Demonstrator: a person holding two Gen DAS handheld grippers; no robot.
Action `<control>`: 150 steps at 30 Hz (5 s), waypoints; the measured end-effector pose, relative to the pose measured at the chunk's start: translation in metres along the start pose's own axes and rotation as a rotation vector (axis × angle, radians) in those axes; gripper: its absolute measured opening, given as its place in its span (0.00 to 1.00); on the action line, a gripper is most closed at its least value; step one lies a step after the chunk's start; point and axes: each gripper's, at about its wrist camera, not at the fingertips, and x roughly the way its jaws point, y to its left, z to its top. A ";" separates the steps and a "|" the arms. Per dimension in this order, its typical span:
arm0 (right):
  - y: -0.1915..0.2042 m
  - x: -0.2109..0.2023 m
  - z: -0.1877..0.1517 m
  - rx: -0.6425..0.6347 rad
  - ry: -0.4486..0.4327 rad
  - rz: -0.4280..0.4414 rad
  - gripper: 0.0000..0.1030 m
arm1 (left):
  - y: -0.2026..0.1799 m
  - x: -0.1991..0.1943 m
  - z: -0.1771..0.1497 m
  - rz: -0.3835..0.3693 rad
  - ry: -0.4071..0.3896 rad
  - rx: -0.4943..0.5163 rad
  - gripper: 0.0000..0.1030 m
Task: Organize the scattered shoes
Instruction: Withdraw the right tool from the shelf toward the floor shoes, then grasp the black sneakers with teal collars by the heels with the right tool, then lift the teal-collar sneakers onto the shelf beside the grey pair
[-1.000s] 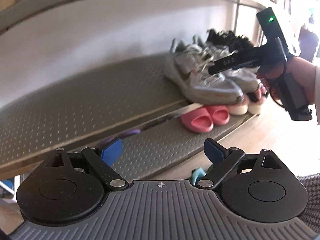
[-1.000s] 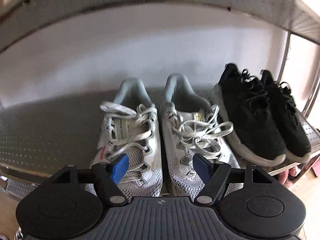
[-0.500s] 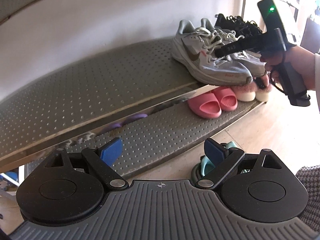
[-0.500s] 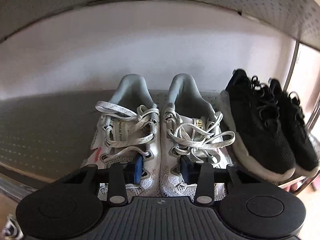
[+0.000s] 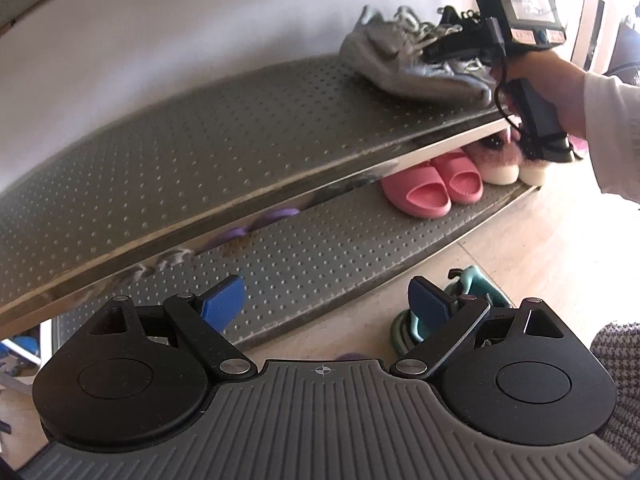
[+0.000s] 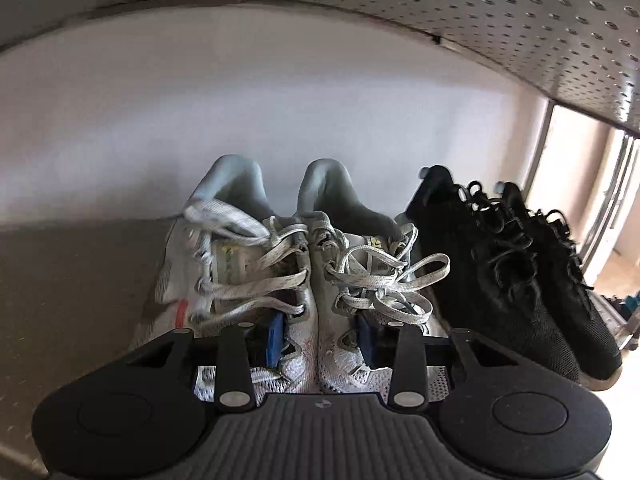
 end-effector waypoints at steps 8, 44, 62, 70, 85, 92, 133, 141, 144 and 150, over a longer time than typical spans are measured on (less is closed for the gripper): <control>-0.015 -0.010 0.006 0.144 0.045 0.049 0.59 | 0.014 0.001 -0.004 0.044 0.062 -0.004 0.90; 0.014 -0.085 -0.189 -0.059 0.745 0.199 0.63 | -0.015 -0.012 -0.030 -0.051 0.173 0.075 0.92; 0.036 -0.014 -0.240 -0.038 0.823 0.265 0.53 | -0.049 0.034 -0.017 -0.181 0.232 0.081 0.86; 0.049 0.012 -0.250 -0.134 0.849 0.318 0.52 | -0.057 0.064 -0.027 -0.141 0.419 0.122 0.87; 0.053 -0.036 -0.255 -0.049 0.680 0.205 0.21 | -0.022 0.029 -0.023 -0.109 0.325 0.100 0.88; 0.035 -0.134 -0.204 -0.032 0.497 0.179 0.20 | -0.005 -0.016 -0.020 -0.102 0.208 0.102 0.88; 0.091 -0.201 0.003 0.044 0.089 0.352 0.77 | 0.050 -0.060 0.017 0.012 0.022 -0.072 0.88; 0.119 -0.156 0.005 -0.021 0.139 0.423 0.85 | 0.051 -0.046 0.019 0.050 0.057 -0.074 0.88; 0.125 -0.152 0.001 -0.012 0.171 0.429 0.91 | 0.054 -0.043 0.020 0.052 0.069 -0.092 0.88; 0.140 -0.144 0.002 0.056 0.209 0.385 0.96 | 0.057 -0.040 0.019 0.060 0.085 -0.103 0.88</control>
